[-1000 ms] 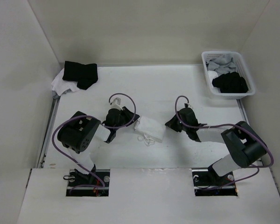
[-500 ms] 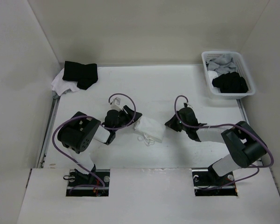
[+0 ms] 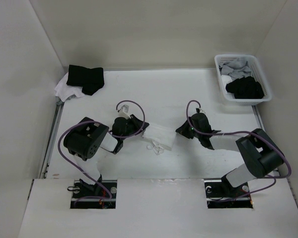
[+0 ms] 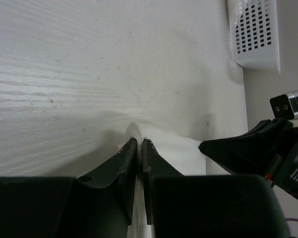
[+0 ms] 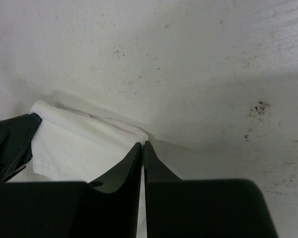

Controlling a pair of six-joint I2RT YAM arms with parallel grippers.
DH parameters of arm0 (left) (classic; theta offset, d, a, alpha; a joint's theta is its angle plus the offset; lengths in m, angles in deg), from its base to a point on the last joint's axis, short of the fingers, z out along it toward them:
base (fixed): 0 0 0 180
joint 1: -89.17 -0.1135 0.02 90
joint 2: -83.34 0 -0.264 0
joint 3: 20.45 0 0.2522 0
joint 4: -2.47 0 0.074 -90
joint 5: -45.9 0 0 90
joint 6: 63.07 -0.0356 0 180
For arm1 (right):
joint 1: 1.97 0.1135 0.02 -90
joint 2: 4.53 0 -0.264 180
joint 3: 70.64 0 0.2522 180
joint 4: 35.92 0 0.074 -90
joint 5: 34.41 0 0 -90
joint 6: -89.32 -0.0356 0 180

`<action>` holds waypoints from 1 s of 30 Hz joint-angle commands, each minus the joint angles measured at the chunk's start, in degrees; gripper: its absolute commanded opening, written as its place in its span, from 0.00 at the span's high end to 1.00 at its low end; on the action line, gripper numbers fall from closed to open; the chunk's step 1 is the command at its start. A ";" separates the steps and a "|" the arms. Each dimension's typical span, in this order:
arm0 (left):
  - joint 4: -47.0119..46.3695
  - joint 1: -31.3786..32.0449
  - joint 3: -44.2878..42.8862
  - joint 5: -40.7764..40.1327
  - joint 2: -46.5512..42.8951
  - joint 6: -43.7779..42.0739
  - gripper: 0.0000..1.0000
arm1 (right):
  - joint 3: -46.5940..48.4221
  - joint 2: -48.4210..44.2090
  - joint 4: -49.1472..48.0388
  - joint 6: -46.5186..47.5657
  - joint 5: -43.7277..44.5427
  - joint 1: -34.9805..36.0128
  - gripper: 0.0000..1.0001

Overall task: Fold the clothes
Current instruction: Fold the tank top

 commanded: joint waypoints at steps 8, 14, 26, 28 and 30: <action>-5.56 -1.14 2.72 -3.01 -0.50 2.30 0.79 | 2.05 -0.23 -1.68 1.34 0.09 -1.71 0.91; -6.01 -1.31 4.56 -2.39 -4.35 2.65 0.60 | 1.71 -4.35 -0.19 1.17 0.88 -1.62 0.61; 22.95 -0.98 6.69 -15.55 -38.34 -5.85 0.51 | -0.22 -33.26 13.79 7.57 15.63 1.54 0.24; 32.80 1.57 3.17 -19.69 -43.28 -10.34 0.47 | -1.45 -36.69 13.62 9.59 18.53 1.72 0.00; 42.20 3.68 -0.95 -22.51 -44.61 -14.12 0.45 | -2.59 -38.72 13.35 11.62 20.64 1.72 0.00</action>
